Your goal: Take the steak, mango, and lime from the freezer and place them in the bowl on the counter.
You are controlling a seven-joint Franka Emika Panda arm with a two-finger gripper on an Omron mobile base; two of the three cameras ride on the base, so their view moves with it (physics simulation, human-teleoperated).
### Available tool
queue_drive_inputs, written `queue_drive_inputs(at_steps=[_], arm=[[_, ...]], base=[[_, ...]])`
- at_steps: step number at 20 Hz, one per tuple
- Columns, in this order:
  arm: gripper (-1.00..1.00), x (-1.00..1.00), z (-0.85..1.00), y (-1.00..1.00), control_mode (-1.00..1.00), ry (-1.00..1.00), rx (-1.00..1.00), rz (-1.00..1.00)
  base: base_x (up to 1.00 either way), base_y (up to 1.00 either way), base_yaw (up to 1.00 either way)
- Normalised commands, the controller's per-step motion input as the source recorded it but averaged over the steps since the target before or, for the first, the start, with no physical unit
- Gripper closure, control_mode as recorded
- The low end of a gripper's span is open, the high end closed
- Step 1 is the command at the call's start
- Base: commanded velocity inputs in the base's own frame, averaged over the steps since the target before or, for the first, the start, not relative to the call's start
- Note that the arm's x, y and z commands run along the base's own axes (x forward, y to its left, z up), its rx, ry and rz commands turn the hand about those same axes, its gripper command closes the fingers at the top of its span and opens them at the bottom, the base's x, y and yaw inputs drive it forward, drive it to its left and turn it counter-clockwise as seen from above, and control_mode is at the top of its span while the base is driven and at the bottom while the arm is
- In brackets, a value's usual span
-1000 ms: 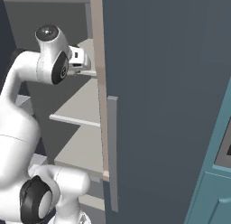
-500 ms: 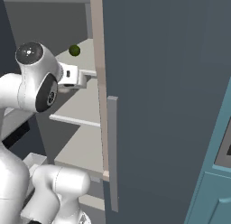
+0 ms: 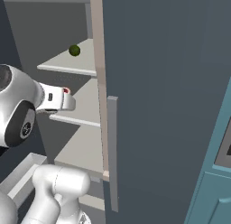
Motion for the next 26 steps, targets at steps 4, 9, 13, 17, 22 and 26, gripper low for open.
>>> queue_drive_inputs(at_steps=[4,9,13,17,22,26], arm=[[1.0,-0.55,0.02,0.0,-1.0,0.0,0.0,-0.04],[1.0,-0.18,0.0,0.0,-1.0,0.03,0.0,0.0],[1.0,-0.14,0.0,0.0,-1.0,0.0,0.0,-0.05],[1.0,-0.18,0.0,0.0,-1.0,0.0,0.0,-0.13],[1.0,-0.15,0.0,0.0,-1.0,0.0,0.0,-0.04],[1.0,-0.07,0.0,0.0,1.0,0.0,0.0,0.0]], base=[[0.0,0.0,0.0],[0.0,0.0,0.0],[0.0,0.0,0.0],[0.0,0.0,0.0],[0.0,0.0,0.0],[-0.61,-0.03,0.0]])
